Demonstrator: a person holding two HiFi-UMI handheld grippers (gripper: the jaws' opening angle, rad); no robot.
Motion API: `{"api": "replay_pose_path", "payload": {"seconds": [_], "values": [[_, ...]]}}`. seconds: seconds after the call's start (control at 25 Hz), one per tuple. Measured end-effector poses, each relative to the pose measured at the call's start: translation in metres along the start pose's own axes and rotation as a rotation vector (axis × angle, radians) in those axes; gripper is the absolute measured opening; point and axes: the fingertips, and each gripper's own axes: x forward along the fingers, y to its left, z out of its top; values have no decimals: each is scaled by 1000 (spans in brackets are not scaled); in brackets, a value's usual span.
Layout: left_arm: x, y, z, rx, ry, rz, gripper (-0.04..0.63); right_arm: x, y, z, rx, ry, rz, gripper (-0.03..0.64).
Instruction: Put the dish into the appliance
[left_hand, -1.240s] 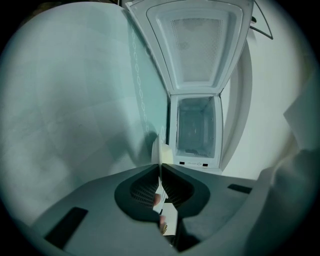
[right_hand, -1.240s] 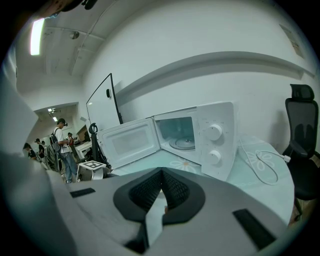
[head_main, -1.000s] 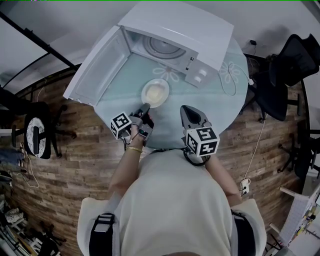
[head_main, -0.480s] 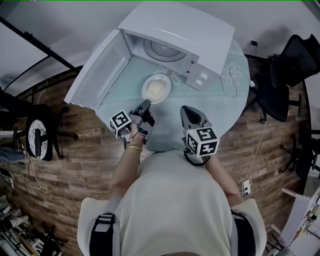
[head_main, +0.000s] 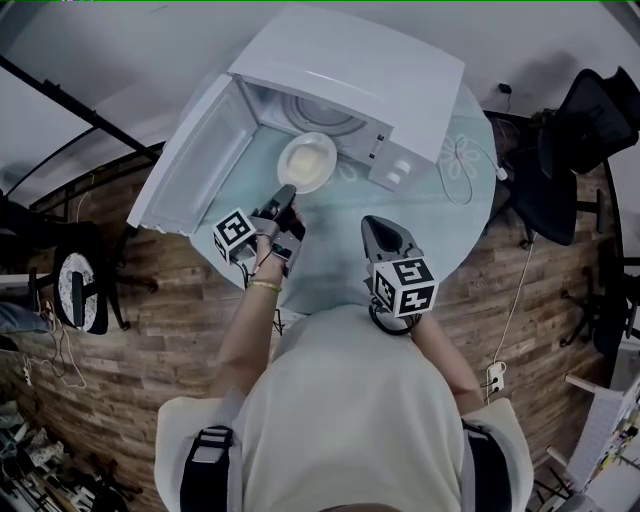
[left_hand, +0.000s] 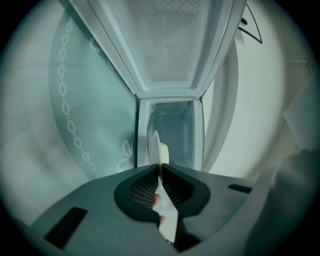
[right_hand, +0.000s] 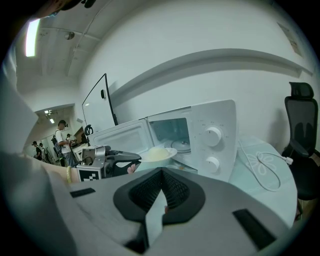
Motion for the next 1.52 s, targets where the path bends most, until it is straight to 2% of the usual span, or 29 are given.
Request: {"api": "replay_pose_path", "payload": {"seconds": [0.4,0.8,0.96,1.2,1.52], "values": [[51,-14,34,0,-26,-25,25,12,-23,6,8,24,-14,5],[96,-6,51,9,-28,20,26,25,-36,3,15,60,-3,5],[114,-4,56,-10,-31,30,26,29,-41,0,23,71,-1,5],[139,1,65,-7,-27,80,26,34,-45,-4,34,86,1,5],[171,0,75,35,-5,159,26,39,-50,-5,48,93,0,5]]}}
